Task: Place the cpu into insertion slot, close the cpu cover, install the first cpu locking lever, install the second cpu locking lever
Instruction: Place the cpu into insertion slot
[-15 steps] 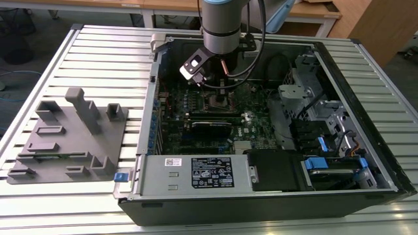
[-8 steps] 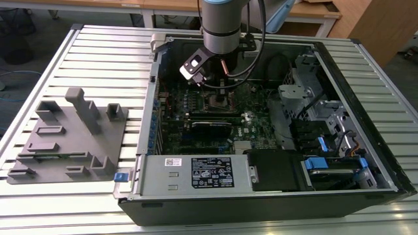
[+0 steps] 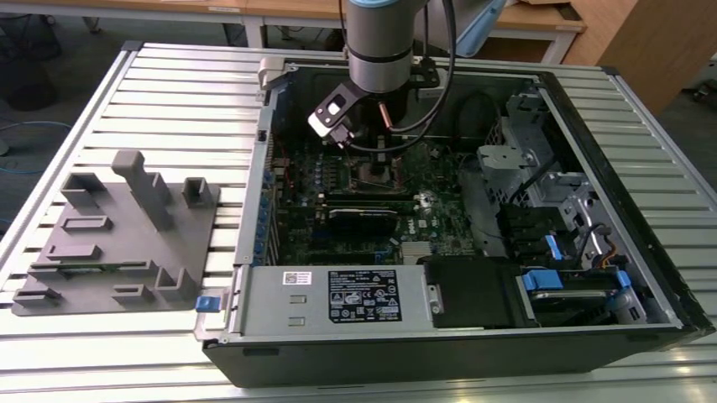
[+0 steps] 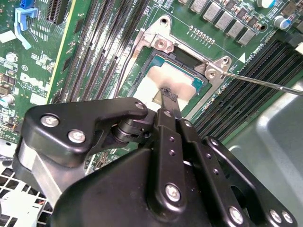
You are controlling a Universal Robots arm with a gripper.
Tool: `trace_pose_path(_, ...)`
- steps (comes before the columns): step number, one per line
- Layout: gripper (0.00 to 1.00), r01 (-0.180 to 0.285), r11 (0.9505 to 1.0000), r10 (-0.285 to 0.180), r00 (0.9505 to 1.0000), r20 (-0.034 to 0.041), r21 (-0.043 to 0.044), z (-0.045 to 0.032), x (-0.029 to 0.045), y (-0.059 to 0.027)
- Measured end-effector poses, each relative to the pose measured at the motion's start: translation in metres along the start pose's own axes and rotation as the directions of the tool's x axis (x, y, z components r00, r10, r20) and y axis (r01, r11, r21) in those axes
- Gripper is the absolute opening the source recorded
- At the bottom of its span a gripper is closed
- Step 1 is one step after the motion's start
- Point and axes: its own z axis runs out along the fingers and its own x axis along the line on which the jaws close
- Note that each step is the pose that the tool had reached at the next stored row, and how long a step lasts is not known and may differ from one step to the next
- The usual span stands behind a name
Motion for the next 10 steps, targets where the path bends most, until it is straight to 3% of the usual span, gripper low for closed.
trace_pose_path(5, 0.11, 0.0, 0.9996, 0.0, 1.0, -0.0005, 0.0268, 0.0003, 0.0, -0.0001)
trace_pose_path(10, 0.11, 0.0, 0.9996, 0.0, 1.0, -0.0007, 0.0272, 0.0006, 0.0, -0.0001)
